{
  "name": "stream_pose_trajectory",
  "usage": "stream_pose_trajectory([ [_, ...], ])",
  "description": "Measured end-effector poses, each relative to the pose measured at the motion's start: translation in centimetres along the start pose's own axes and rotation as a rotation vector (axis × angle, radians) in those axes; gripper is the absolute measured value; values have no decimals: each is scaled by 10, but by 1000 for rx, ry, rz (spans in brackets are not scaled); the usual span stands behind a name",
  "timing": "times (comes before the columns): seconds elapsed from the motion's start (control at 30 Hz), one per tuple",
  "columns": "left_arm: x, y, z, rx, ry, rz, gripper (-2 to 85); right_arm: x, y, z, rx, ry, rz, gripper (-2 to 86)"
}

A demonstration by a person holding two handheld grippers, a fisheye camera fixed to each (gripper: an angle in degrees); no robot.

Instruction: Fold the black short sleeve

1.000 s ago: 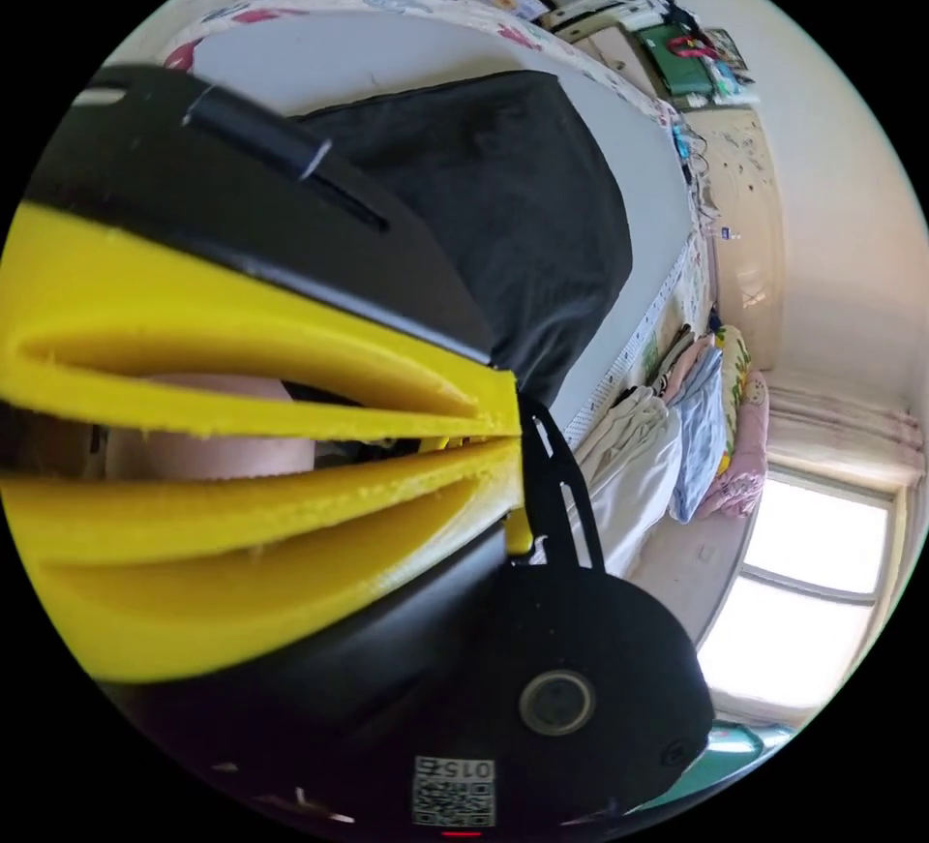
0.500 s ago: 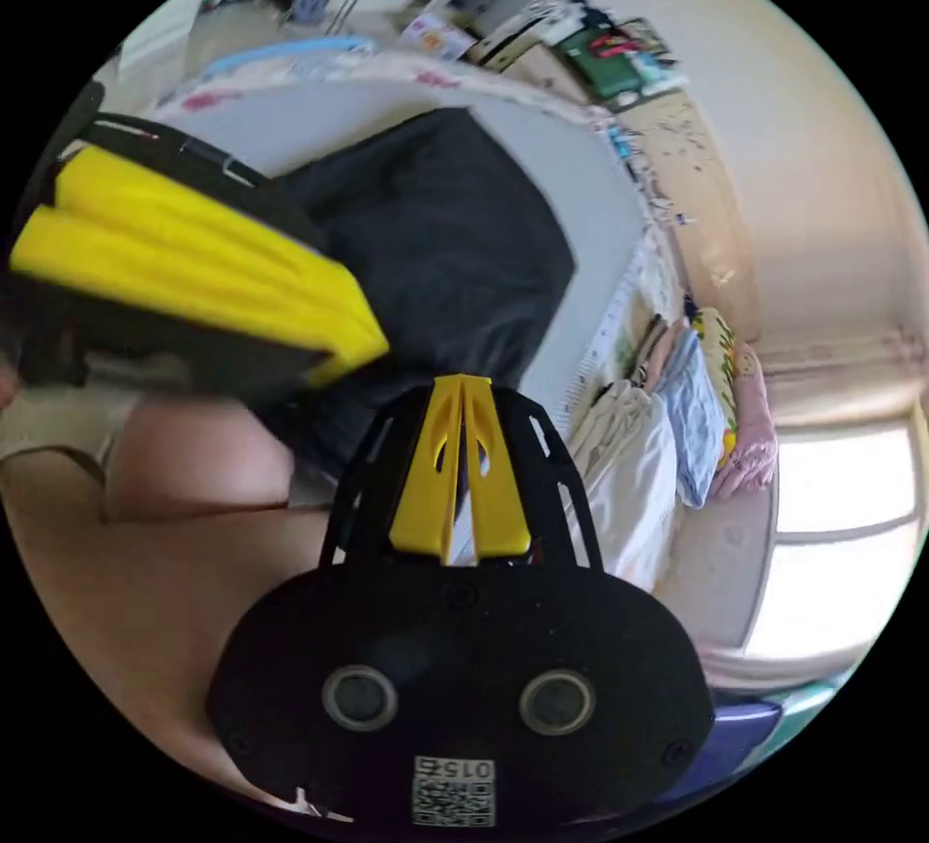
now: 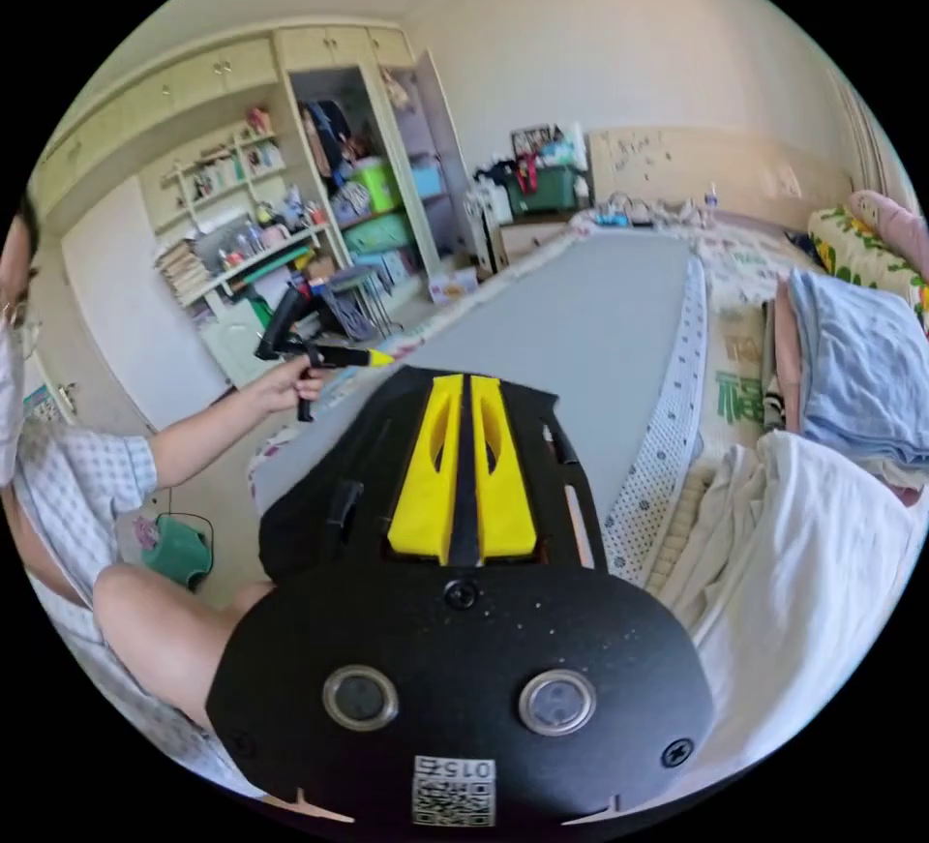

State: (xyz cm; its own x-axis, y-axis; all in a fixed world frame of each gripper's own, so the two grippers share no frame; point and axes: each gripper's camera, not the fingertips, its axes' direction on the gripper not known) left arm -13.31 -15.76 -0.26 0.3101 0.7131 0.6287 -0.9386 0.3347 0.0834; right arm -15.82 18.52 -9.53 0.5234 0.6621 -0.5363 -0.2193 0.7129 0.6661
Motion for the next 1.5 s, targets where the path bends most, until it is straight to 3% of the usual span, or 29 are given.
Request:
stream_pose_trajectory([
  [0.07,-7,-8,19,-66,-41,17,127,29,6,53,-87,31,32,121],
  [0.3,5,-17,64,-169,-66,148,136,115,43,209,-268,-116,179,133],
  [0.6,5,3,99,-309,59,71,31,149,123,288,-239,-175,277,48],
  [0.77,68,24,34,-154,58,151,11,116,171,219,-39,-208,191,10],
  [1.1,342,90,-145,206,109,611,6,-15,306,-56,418,-48,-104,-2],
  [1.27,435,117,-145,268,193,741,6,-48,383,-141,519,74,-129,-2],
  [1.5,512,94,-62,256,424,768,6,-45,462,-200,555,291,-40,-3],
])
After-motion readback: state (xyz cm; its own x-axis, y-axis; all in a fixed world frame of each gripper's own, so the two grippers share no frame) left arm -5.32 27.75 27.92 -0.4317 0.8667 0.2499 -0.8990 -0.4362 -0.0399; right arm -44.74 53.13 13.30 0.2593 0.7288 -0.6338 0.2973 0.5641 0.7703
